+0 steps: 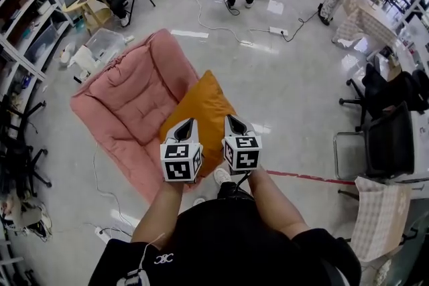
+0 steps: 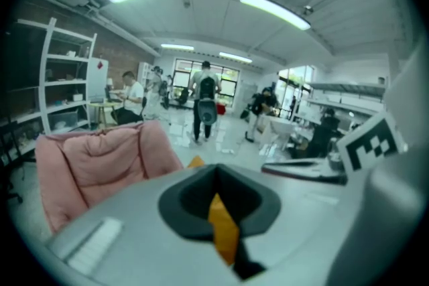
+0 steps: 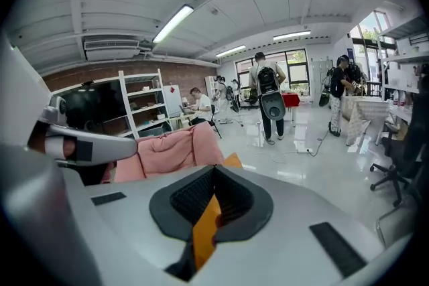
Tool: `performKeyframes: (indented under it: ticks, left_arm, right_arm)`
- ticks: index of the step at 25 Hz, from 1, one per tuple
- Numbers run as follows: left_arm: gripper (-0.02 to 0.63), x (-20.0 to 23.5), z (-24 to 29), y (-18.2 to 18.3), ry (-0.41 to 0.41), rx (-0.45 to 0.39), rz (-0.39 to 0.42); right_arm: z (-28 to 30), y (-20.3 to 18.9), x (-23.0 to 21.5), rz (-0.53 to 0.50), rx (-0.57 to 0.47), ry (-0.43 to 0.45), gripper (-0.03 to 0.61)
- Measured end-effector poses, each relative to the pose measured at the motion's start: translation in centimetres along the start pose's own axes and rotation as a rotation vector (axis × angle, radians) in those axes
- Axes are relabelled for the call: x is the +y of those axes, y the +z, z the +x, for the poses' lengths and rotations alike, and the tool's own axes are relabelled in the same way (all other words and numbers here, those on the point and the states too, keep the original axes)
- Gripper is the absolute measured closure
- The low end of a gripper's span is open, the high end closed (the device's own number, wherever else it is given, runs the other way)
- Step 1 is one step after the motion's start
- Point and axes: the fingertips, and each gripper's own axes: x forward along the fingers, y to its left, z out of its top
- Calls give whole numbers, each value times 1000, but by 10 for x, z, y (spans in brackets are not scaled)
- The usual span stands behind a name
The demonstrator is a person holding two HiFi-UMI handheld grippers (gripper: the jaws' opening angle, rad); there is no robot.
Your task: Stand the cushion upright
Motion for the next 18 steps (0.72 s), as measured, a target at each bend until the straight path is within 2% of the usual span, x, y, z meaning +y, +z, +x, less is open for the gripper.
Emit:
performKeyframes:
  ticks: [6,12,18]
  left_arm:
    - [618,19,17,-5,42,22,-32]
    - [618,24,29,-8,76,40,-62]
    - [618,40,33,-11,124,52,-69]
  right_arm:
    - [39,-21,-17,-1,101,-4,581]
    - [68,-43,-26,-19,205,34,574]
    - [110,-65,-29,-52,302,81,441]
